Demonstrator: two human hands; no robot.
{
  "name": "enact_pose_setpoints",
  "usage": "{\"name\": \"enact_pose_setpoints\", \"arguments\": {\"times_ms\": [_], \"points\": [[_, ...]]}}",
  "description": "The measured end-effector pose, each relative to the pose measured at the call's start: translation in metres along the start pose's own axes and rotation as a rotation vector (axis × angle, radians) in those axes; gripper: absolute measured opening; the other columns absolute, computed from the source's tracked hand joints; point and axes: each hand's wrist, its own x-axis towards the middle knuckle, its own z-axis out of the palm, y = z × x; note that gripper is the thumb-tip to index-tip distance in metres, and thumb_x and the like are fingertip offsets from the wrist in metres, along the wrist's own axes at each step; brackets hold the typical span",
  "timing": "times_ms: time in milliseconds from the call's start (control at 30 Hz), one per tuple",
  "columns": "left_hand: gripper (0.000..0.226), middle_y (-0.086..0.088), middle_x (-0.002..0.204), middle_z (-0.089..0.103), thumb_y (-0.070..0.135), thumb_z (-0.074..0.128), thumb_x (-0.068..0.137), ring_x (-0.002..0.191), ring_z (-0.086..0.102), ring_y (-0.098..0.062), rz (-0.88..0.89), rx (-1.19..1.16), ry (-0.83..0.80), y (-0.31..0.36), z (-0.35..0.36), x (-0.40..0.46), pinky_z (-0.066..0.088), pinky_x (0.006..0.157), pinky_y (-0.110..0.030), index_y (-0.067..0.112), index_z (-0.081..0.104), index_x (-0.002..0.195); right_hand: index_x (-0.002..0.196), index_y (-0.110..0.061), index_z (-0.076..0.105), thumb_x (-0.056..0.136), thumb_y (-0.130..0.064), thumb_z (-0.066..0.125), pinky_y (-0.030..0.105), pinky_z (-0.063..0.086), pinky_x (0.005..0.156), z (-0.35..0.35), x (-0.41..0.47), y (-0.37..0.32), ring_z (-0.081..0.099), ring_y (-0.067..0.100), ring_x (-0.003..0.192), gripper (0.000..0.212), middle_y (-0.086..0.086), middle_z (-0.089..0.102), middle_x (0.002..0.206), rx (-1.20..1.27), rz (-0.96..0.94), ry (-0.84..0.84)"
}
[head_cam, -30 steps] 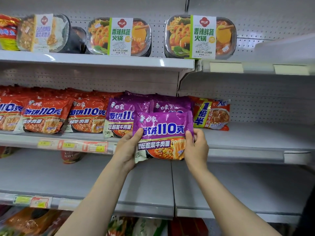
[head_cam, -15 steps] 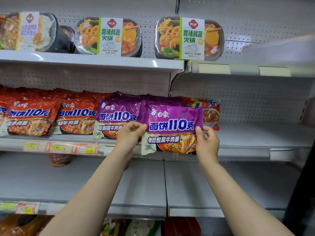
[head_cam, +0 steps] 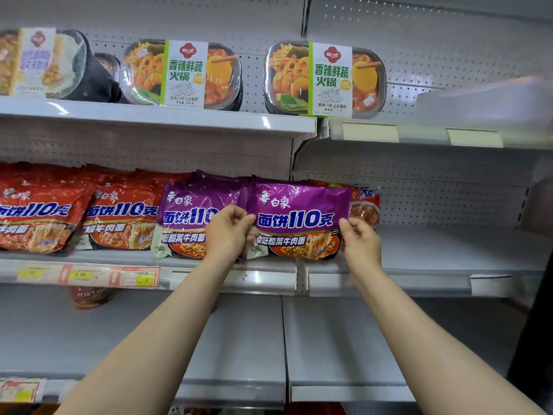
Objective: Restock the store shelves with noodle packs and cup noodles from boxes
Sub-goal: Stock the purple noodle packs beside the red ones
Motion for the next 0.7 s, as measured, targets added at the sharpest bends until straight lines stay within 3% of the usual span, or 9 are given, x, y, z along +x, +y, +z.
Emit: {"name": "enact_pose_setpoints", "arguments": {"times_ms": [67, 200, 300, 400, 567, 700], "points": [[0.009, -0.013, 0.073, 0.074, 0.014, 0.065, 0.097, 0.057, 0.067, -0.013, 0.019, 0.036, 0.014, -0.005, 0.002, 0.001, 0.055, 0.057, -0.025, 0.01, 0.064, 0.089, 0.095, -0.025, 0.067, 0.102, -0.026, 0.059, 0.031, 0.058, 0.079, 0.0, 0.002, 0.004, 0.069, 0.013, 0.094, 0.011, -0.005, 0.072, 0.101, -0.007, 0.005, -0.013], [0.011, -0.013, 0.073, 0.072, 0.014, 0.066, 0.096, 0.054, 0.066, -0.011, 0.052, 0.11, 0.065, -0.011, 0.003, 0.005, 0.053, 0.051, -0.018, 0.009, 0.063, 0.087, 0.104, -0.016, 0.066, 0.103, -0.023, 0.057, 0.009, 0.049, 0.059, 0.004, 0.002, 0.009, 0.065, 0.003, 0.088, 0.011, -0.007, 0.07, 0.099, -0.038, -0.007, -0.021], [0.012, -0.009, 0.068, 0.072, 0.015, 0.067, 0.096, 0.053, 0.069, -0.011, 0.051, 0.176, 0.078, -0.013, 0.004, 0.008, 0.053, 0.051, -0.018, 0.01, 0.064, 0.085, 0.105, -0.014, 0.066, 0.104, -0.023, 0.056, 0.006, 0.046, 0.053, 0.006, 0.001, 0.011, 0.064, 0.002, 0.083, 0.014, -0.007, 0.069, 0.096, -0.083, -0.006, -0.012], [0.013, -0.005, 0.066, 0.071, 0.016, 0.068, 0.095, 0.055, 0.07, -0.011, 0.063, 0.238, 0.092, -0.017, 0.004, 0.007, 0.057, 0.055, -0.022, 0.012, 0.063, 0.083, 0.106, -0.016, 0.065, 0.104, -0.026, 0.055, 0.009, 0.048, 0.053, 0.008, 0.004, 0.015, 0.064, 0.001, 0.081, 0.014, -0.009, 0.068, 0.094, -0.153, -0.028, -0.013], [0.01, 0.001, 0.078, 0.07, 0.02, 0.07, 0.094, 0.073, 0.068, -0.015, 0.099, 0.347, 0.161, -0.022, 0.003, 0.003, 0.055, 0.071, -0.033, 0.013, 0.062, 0.094, 0.106, -0.027, 0.062, 0.104, -0.029, 0.054, 0.039, 0.06, 0.082, 0.011, 0.008, 0.022, 0.068, 0.014, 0.093, 0.009, -0.008, 0.068, 0.1, -0.311, -0.073, -0.044], [0.026, 0.003, 0.101, 0.063, 0.027, 0.071, 0.093, 0.091, 0.062, -0.016, 0.145, 0.342, 0.17, -0.028, 0.008, -0.01, 0.051, 0.08, -0.032, 0.015, 0.057, 0.111, 0.122, -0.029, 0.057, 0.101, -0.021, 0.058, 0.034, 0.059, 0.075, 0.01, 0.004, 0.023, 0.068, 0.013, 0.089, 0.022, -0.006, 0.069, 0.102, -0.376, -0.049, -0.088]]}}
